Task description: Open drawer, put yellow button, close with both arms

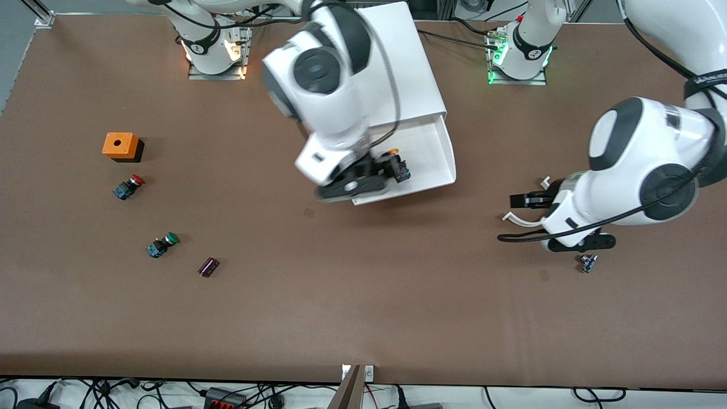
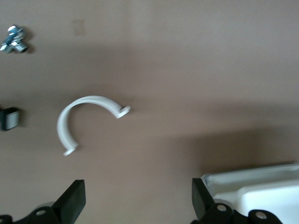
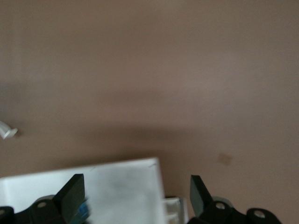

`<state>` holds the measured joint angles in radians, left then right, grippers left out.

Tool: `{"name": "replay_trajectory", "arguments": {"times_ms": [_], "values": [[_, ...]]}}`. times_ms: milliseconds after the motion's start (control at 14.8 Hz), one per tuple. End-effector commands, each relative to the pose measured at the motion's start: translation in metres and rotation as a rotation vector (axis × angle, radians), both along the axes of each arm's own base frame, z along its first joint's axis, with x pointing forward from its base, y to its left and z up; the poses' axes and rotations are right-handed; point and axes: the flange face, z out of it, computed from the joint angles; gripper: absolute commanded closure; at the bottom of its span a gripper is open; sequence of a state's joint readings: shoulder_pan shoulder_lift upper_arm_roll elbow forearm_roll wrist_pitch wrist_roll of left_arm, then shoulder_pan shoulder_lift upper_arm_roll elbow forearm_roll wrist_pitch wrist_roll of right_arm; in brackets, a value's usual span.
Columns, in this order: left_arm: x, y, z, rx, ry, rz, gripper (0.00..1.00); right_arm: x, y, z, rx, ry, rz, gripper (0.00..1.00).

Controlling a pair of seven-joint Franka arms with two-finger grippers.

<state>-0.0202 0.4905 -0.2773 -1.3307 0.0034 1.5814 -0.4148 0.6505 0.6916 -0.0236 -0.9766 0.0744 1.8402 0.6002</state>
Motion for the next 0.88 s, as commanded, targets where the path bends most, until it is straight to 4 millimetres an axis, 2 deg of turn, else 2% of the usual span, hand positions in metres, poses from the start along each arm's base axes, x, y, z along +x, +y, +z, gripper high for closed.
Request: {"name": "replay_trajectory", "arguments": {"times_ms": [0,68,203,270,405,473,541,676,811], "values": [[-0.025,-0.043,-0.009,0.015,-0.08,0.074,0.0,0.051,-0.098,0.013,-0.013,0.018,-0.054,0.0],[-0.027,-0.059,-0.014,-0.004,-0.112,0.084,0.0,0.06,-0.125,0.009,-0.048,0.042,-0.016,0.0],[-0.031,-0.077,-0.022,-0.011,-0.133,0.164,0.0,0.087,-0.199,0.004,-0.104,0.061,0.022,0.0],[-0.036,-0.101,-0.024,-0.024,-0.148,0.173,0.0,0.096,-0.23,0.007,-0.105,0.063,0.013,0.0],[-0.037,-0.129,-0.04,-0.049,-0.173,0.188,0.0,0.102,-0.286,0.01,-0.115,0.12,-0.047,0.0],[-0.038,-0.142,-0.049,-0.057,-0.179,0.18,0.0,0.103,-0.307,0.008,-0.118,0.152,-0.057,0.0],[-0.04,-0.153,-0.051,-0.073,-0.199,0.171,0.0,0.101,-0.318,0.012,-0.119,0.172,-0.043,0.0],[-0.039,-0.161,-0.055,-0.081,-0.212,0.208,0.0,0.094,-0.331,0.026,-0.137,0.185,-0.033,0.0],[-0.047,-0.176,-0.063,-0.074,-0.198,0.205,0.0,0.091,-0.362,0.044,-0.142,0.182,-0.071,0.0]]}}
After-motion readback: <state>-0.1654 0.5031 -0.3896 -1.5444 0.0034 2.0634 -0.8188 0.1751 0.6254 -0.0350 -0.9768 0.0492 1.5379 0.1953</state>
